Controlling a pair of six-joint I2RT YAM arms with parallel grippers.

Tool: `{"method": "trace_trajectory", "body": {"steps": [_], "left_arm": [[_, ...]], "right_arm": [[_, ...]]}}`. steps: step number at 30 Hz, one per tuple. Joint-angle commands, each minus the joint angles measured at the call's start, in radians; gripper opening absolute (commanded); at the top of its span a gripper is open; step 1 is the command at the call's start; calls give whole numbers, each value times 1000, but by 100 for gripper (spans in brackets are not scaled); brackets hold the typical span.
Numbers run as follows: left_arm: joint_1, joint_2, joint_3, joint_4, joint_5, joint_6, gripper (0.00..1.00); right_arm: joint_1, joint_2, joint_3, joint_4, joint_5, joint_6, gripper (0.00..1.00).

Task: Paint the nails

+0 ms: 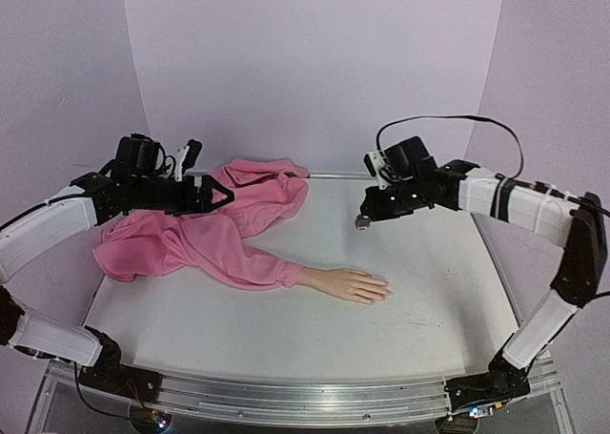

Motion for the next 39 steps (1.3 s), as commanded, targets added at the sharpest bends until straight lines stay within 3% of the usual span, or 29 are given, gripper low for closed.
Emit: {"method": "trace_trajectory", "body": {"steps": [1,6,10,16,24,30,36,39], "left_arm": [[-154,18,-37,175,-47,-50,99],[-349,148,1,266,-107,-7,99],[-492,238,18,358,-186,116,98],[-595,368,56,465,-231,254,96],[-637,414,-14,709,-194,416,88],[-637,445,15,723,-151,416,78],[-637,447,13,723,-168,406,55],[-637,443,8,724,-171,399,51]], "right_arm": [[4,-160,-177,7,-138,132,0],[5,-295,-301,13,-225,283,0],[19,-323,-318,27,-275,405,0],[58,-347,-293,37,-296,477,0],[141,-324,-212,33,-284,491,0],[194,-292,-174,33,-261,495,0],[227,-278,-164,34,-232,494,0],[235,-278,-166,34,-226,496,0]]}}
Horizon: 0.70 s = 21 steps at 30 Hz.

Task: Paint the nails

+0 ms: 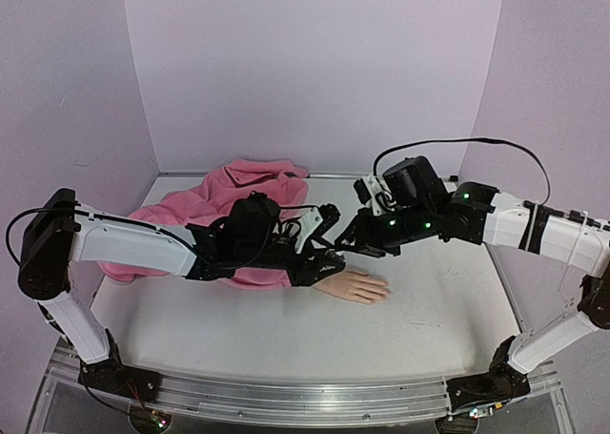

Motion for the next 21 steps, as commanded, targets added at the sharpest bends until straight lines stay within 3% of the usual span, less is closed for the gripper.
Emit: {"method": "trace_trajectory", "body": {"steps": [1,12,14,17,21], "left_arm": [[1,-13,17,57,1,0,50],[1,-11,12,56,-14,5,11],[1,-18,4,56,-19,10,8],[1,-35,-8,56,-28,16,6],[0,-51,-20,54,-53,14,0]], "right_arm": [[14,1,41,20,23,6,0],[24,-14,21,24,52,1,0],[24,-15,14,24,67,-3,10],[24,-19,12,24,97,-9,34],[24,-31,16,24,147,-9,52]]}}
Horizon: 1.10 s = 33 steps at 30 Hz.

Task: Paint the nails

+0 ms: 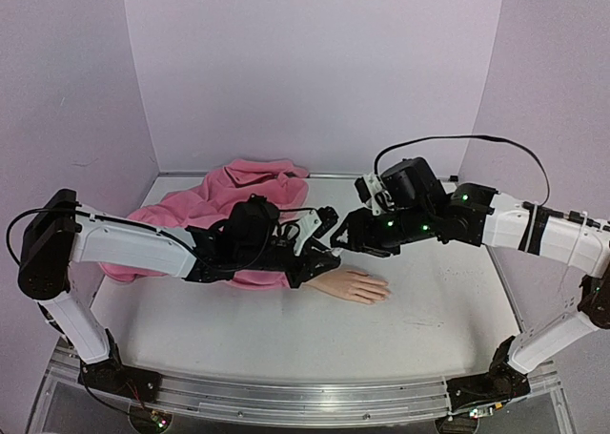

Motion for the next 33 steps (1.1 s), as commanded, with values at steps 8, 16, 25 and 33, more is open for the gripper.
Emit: {"method": "trace_trajectory", "body": {"steps": [8,16,25,33], "left_arm": [[1,-63,-14,48,-52,-1,0],[2,-65,-7,48,-68,-7,0],[2,-71,-4,44,-83,-28,6],[2,-91,-42,41,-86,-47,53]], "right_arm": [[4,-11,29,56,68,1,54],[10,45,46,79,21,4,33],[13,50,30,92,7,5,0],[13,-9,8,117,51,-6,0]]}}
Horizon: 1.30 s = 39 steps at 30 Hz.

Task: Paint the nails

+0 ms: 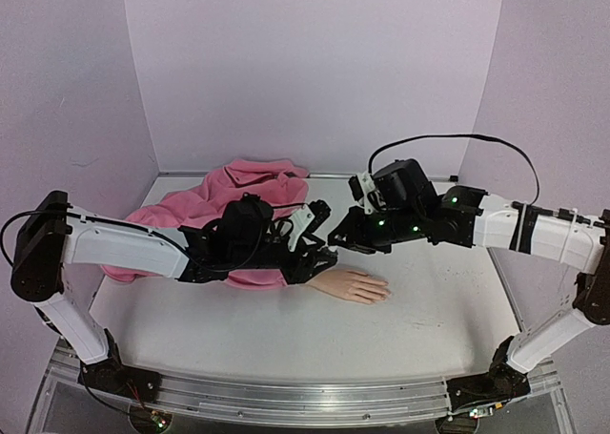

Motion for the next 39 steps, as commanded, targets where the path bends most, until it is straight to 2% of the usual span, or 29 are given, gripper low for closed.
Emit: {"method": "trace_trajectory", "body": {"steps": [1,6,17,29,34,37,39], "left_arm": [[2,-49,-11,40,6,-12,53],[2,-28,7,32,40,-13,52],[2,-9,43,20,32,-9,39],[2,12,69,16,22,-12,39],[2,17,71,15,28,-8,23],[2,15,68,13,26,-5,7],[1,12,65,13,41,-7,2]], "right_arm": [[4,-54,8,36,23,-16,0],[4,-55,4,39,21,-13,0],[5,-44,11,40,5,-15,0],[6,-38,12,44,-3,-13,0],[5,-37,12,47,-6,-12,0],[6,-37,12,49,-11,-20,0],[5,-37,14,51,-19,-55,0]]}}
